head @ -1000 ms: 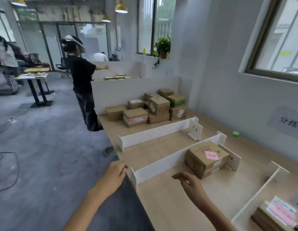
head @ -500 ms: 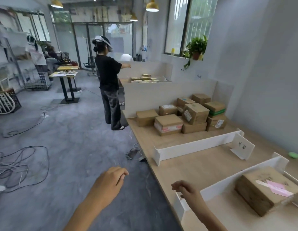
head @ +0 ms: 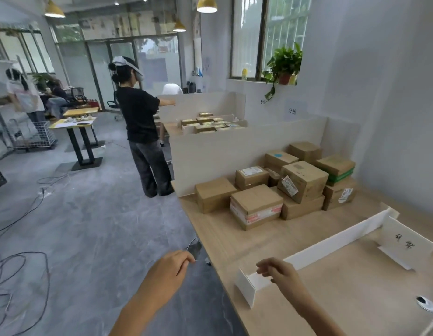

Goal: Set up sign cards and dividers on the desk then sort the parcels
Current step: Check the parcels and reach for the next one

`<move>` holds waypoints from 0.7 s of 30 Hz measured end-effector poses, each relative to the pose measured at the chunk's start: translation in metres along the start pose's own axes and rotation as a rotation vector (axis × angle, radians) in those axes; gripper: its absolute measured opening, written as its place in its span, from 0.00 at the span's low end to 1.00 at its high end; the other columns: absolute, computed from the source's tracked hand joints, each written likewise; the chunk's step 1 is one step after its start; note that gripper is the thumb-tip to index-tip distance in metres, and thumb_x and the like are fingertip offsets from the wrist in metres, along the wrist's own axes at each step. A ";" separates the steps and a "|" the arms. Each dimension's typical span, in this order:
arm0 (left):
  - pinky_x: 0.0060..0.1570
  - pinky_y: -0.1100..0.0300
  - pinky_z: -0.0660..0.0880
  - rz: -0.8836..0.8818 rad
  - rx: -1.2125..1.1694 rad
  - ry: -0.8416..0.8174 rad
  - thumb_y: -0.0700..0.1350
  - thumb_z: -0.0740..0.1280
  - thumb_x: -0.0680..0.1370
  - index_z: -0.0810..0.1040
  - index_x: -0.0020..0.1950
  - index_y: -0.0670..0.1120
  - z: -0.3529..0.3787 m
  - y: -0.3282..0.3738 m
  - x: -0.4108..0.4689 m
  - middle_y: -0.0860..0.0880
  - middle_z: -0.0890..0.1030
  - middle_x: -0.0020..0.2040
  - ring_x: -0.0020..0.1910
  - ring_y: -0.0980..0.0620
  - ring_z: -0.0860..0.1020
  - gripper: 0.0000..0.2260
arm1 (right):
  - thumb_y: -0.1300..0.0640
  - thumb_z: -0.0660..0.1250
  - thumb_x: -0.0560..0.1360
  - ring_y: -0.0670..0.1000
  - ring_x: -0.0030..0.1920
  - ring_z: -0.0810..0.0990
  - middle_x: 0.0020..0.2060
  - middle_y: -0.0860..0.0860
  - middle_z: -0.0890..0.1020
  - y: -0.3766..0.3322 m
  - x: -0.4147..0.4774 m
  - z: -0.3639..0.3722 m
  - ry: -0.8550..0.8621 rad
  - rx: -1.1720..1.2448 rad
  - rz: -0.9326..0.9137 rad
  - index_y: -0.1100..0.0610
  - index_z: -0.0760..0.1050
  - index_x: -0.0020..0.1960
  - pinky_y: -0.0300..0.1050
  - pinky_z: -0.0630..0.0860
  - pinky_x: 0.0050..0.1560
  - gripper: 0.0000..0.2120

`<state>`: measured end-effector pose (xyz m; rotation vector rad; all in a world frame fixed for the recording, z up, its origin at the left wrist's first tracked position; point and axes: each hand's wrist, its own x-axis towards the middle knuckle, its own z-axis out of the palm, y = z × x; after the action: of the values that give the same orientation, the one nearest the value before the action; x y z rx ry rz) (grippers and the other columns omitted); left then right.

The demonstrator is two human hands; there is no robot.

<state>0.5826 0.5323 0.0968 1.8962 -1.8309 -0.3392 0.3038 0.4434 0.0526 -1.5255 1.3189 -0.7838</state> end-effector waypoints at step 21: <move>0.46 0.63 0.71 0.127 -0.261 -0.226 0.41 0.59 0.78 0.78 0.46 0.54 0.068 -0.079 0.495 0.53 0.81 0.45 0.44 0.55 0.78 0.11 | 0.68 0.54 0.78 0.52 0.46 0.81 0.42 0.53 0.85 -0.048 0.371 -0.027 0.349 0.112 0.232 0.56 0.80 0.47 0.47 0.75 0.50 0.16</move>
<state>0.6547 0.0321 0.0725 1.6103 -1.9306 -0.7361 0.3774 0.0757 0.0666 -1.1555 1.6428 -0.9847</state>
